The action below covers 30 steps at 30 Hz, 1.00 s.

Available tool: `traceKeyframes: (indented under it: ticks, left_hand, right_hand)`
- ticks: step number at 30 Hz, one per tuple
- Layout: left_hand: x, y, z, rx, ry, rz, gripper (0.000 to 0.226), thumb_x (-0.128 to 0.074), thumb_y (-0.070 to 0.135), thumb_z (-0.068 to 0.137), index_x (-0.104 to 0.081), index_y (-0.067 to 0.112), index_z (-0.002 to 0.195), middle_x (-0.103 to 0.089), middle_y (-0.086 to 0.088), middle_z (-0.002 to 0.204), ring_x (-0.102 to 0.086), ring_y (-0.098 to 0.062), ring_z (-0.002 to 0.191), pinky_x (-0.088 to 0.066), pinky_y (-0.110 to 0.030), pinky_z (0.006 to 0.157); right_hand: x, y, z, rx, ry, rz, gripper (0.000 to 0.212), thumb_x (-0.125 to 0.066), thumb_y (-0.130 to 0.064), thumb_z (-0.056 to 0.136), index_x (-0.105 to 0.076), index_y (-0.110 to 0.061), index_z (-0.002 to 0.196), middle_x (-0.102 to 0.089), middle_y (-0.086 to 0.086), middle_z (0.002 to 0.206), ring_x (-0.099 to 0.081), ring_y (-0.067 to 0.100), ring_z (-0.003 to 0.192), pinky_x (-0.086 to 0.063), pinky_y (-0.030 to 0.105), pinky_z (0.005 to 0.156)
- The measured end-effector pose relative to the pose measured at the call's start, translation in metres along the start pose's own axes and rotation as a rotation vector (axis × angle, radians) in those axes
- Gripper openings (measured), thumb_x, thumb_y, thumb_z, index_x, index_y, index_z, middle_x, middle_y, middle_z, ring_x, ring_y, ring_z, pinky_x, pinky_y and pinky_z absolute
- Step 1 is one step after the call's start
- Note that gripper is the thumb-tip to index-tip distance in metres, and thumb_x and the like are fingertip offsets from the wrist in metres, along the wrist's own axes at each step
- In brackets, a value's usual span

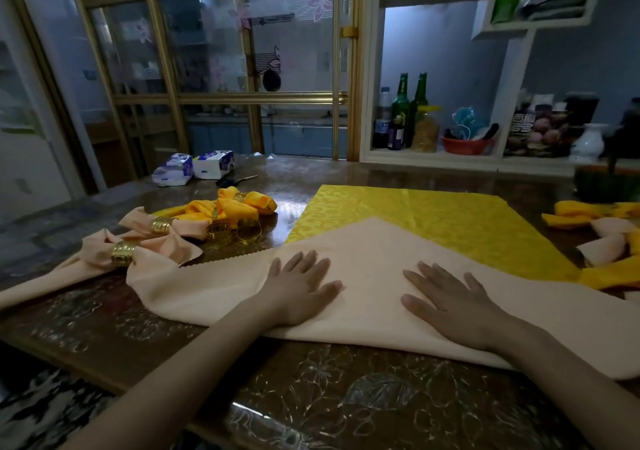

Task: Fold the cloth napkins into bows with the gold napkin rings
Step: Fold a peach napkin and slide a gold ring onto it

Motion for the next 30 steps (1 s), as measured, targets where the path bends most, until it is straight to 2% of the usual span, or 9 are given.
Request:
traceKeyframes:
  ticks: [3,5,8,11,15,19,23,27,30]
  left_hand:
    - [0.008,0.019,0.004,-0.001,0.055,0.090,0.052,-0.024,0.039,0.100,-0.017,0.020,0.148,0.002,-0.007,0.158,0.009,-0.025,0.145,0.005,-0.053,0.113]
    - [0.013,0.046,0.009,-0.116,0.106,0.091,0.048,-0.029,0.030,0.101,-0.022,0.020,0.148,-0.001,-0.004,0.159,0.005,-0.022,0.146,0.001,-0.049,0.115]
    - [0.006,0.096,0.020,-0.318,0.093,-0.045,0.047,-0.028,0.027,0.101,-0.023,0.023,0.148,-0.010,-0.001,0.158,-0.002,-0.017,0.146,-0.003,-0.043,0.116]
    - [-0.010,0.116,0.028,-0.319,0.066,-0.042,0.049,-0.022,0.034,0.102,-0.015,0.024,0.149,-0.010,0.001,0.158,-0.004,-0.017,0.145,-0.003,-0.042,0.115]
    - [-0.016,0.109,0.034,-0.245,0.075,-0.026,0.057,-0.019,0.049,0.099,-0.013,0.025,0.150,-0.006,0.004,0.158,-0.003,-0.014,0.145,-0.002,-0.039,0.116]
    - [-0.015,0.112,0.032,-0.256,0.084,-0.001,0.058,-0.019,0.051,0.098,-0.015,0.024,0.150,-0.005,0.003,0.158,-0.003,-0.015,0.145,-0.002,-0.039,0.115]
    - [-0.017,0.114,0.031,-0.262,0.089,-0.009,0.057,-0.019,0.050,0.098,-0.017,0.023,0.148,-0.006,0.003,0.158,-0.004,-0.015,0.145,-0.004,-0.039,0.116]
    - [-0.018,0.115,0.030,-0.257,0.093,-0.028,0.057,-0.020,0.049,0.099,-0.018,0.022,0.149,-0.007,0.002,0.158,-0.005,-0.016,0.145,-0.004,-0.040,0.116]
    - [-0.018,0.115,0.030,-0.260,0.096,-0.037,0.057,-0.020,0.049,0.098,-0.017,0.023,0.149,-0.008,0.002,0.158,-0.005,-0.016,0.145,-0.004,-0.041,0.116]
  right_hand:
    - [-0.004,0.001,0.000,0.012,0.035,0.018,0.106,0.017,-0.086,0.056,0.001,-0.038,0.149,0.012,-0.010,0.158,0.012,0.009,0.144,0.010,0.045,0.115]
    - [-0.005,0.001,0.003,0.015,0.041,-0.002,0.086,0.004,-0.080,0.075,0.001,-0.037,0.150,0.012,-0.008,0.158,0.012,0.010,0.145,0.009,0.046,0.115]
    - [-0.003,-0.002,0.001,0.009,0.060,-0.033,0.057,-0.016,-0.049,0.099,-0.002,-0.029,0.151,0.010,-0.005,0.159,0.010,0.012,0.145,0.007,0.048,0.116]
    - [-0.001,0.000,-0.002,0.014,0.128,-0.067,0.053,-0.019,-0.033,0.101,-0.007,-0.019,0.151,0.004,0.000,0.160,0.006,0.016,0.146,0.005,0.046,0.117]
    - [0.006,0.021,-0.023,0.035,0.280,0.030,0.047,-0.032,-0.034,0.102,-0.030,-0.019,0.146,-0.021,0.001,0.156,-0.016,0.016,0.144,-0.011,0.031,0.115]
    - [0.021,0.076,-0.058,-0.176,0.259,0.084,0.056,-0.044,-0.040,0.097,-0.028,-0.018,0.146,-0.030,0.002,0.152,-0.030,0.019,0.137,-0.026,0.029,0.110]
    - [0.039,0.123,-0.088,-0.402,0.264,0.144,0.050,-0.049,-0.043,0.094,-0.041,-0.018,0.137,-0.048,0.008,0.136,-0.050,0.022,0.117,-0.041,0.031,0.088]
    - [0.052,0.136,-0.099,-0.325,0.351,0.256,0.022,-0.059,-0.038,0.089,-0.061,-0.021,0.103,-0.061,0.000,0.107,-0.052,0.006,0.084,-0.042,0.025,0.068]
    - [0.062,0.133,-0.106,-0.343,0.276,0.349,0.026,-0.060,-0.038,0.089,-0.061,-0.012,0.087,-0.054,0.001,0.082,-0.046,0.006,0.068,-0.033,0.015,0.053]
Point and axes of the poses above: each hand's wrist, its own z-axis towards the middle knuckle, its own x-axis out of the back of the hand, y = z × x, the point moved 1 cm from there along z, towards the middle knuckle
